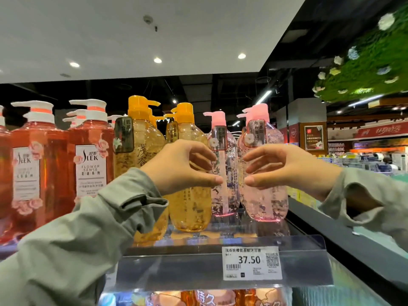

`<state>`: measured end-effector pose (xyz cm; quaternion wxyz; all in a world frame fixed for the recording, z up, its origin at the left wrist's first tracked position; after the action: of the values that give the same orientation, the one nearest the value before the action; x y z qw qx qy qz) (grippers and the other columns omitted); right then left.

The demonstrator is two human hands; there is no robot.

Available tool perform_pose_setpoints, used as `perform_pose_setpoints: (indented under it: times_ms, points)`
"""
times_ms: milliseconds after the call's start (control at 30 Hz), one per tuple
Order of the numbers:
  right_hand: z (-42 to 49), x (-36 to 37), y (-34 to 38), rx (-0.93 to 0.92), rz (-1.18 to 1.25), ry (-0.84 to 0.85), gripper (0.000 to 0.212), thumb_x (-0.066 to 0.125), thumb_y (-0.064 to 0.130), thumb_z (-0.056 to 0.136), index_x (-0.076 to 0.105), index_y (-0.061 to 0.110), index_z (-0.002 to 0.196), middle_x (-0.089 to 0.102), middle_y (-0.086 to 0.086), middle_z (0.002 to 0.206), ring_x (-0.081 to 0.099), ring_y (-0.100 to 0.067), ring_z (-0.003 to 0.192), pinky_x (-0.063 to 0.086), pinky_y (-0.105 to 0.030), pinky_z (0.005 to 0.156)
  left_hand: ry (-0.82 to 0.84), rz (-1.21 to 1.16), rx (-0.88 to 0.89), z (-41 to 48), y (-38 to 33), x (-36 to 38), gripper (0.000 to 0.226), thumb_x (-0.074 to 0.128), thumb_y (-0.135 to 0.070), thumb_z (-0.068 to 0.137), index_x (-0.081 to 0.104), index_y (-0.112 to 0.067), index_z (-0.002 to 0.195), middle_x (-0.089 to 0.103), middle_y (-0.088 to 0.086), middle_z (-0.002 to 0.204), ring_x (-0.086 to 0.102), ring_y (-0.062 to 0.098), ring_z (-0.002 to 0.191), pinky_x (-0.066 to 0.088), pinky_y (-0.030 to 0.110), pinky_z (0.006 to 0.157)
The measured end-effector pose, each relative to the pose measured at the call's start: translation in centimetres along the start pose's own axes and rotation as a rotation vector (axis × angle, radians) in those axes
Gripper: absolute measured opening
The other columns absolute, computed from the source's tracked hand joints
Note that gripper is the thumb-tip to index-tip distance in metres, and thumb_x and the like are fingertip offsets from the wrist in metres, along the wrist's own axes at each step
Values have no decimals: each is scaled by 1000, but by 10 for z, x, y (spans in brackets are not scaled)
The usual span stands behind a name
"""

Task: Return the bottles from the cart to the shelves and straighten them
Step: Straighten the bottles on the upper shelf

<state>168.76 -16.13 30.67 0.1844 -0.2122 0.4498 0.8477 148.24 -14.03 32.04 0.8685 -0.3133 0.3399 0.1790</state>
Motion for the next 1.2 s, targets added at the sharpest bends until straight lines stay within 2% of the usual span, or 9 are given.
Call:
perform_pose_setpoints:
  times_ms: [200, 267, 433, 600, 733, 933, 1000, 1100, 1200]
  points:
    - [38, -7, 29, -93, -83, 30, 53, 78, 26, 52, 63, 22, 103, 69, -5, 97, 69, -13, 83, 58, -23, 70, 10, 101, 41, 22, -12, -25, 42, 79, -33, 67, 66, -21, 105, 70, -6, 93, 67, 2, 82, 57, 18, 74]
    - [47, -9, 34, -117, -157, 23, 55, 78, 33, 51, 63, 25, 104, 69, -2, 99, 68, -11, 87, 57, -21, 74, -3, 122, 56, 30, -15, -32, 39, 80, -32, 68, 66, -22, 103, 70, -6, 92, 67, 1, 80, 56, 17, 71]
    - [70, -12, 41, -133, -305, 35, 70, 77, 46, 46, 61, 25, 110, 67, 4, 100, 66, -11, 93, 54, -35, 90, -61, 277, 112, 51, -21, -51, 41, 78, -36, 69, 64, -23, 106, 67, -6, 100, 64, 2, 88, 54, 20, 78]
    - [95, -23, 51, -182, -327, 25, 55, 80, 31, 61, 61, 23, 112, 67, 4, 103, 66, -9, 94, 54, -30, 87, -142, 338, 124, 63, -14, -72, 42, 78, -35, 70, 66, -22, 109, 67, -7, 102, 62, 1, 90, 51, 17, 77]
    - [111, -27, 52, -202, -367, 41, 51, 80, 20, 70, 59, 21, 117, 65, 5, 108, 64, -8, 100, 54, -23, 83, -131, 391, 136, 70, -13, -78, 42, 77, -37, 71, 64, -25, 110, 62, -11, 103, 56, 4, 95, 51, 27, 87]
    - [127, -29, 53, -262, -417, 8, 52, 80, 18, 71, 59, 23, 118, 63, 5, 114, 61, -7, 106, 53, -31, 92, -150, 425, 170, 82, -13, -83, 44, 78, -38, 70, 62, -32, 111, 52, -13, 116, 48, 9, 109, 43, 31, 92]
    - [134, -28, 53, -273, -515, 1, 53, 81, 22, 71, 58, 27, 119, 61, 6, 119, 58, -8, 109, 50, -32, 96, -128, 441, 149, 87, -10, -82, 50, 78, -38, 70, 60, -31, 116, 52, -11, 122, 48, 10, 112, 42, 30, 92]
    - [145, -28, 54, -244, -706, 9, 62, 81, 29, 72, 53, 28, 127, 55, 6, 130, 52, -10, 116, 44, -31, 101, -102, 507, 116, 94, -6, -79, 54, 77, -40, 71, 58, -27, 119, 57, -7, 123, 51, 10, 109, 43, 26, 88]
    - [153, -26, 55, -220, -744, 7, 74, 82, 29, 71, 46, 25, 136, 49, 2, 137, 48, -14, 122, 41, -30, 99, -115, 584, 90, 99, -3, -79, 57, 76, -46, 70, 59, -26, 120, 58, -6, 119, 50, 12, 107, 45, 27, 89]
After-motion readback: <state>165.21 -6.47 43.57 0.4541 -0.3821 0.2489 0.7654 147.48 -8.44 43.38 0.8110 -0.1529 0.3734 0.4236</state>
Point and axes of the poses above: each hand's wrist, its own z-axis towards the middle knuckle, its own x-axis out of the palm, y = z × x, the point moved 3 cm from there along z, towards the middle knuckle
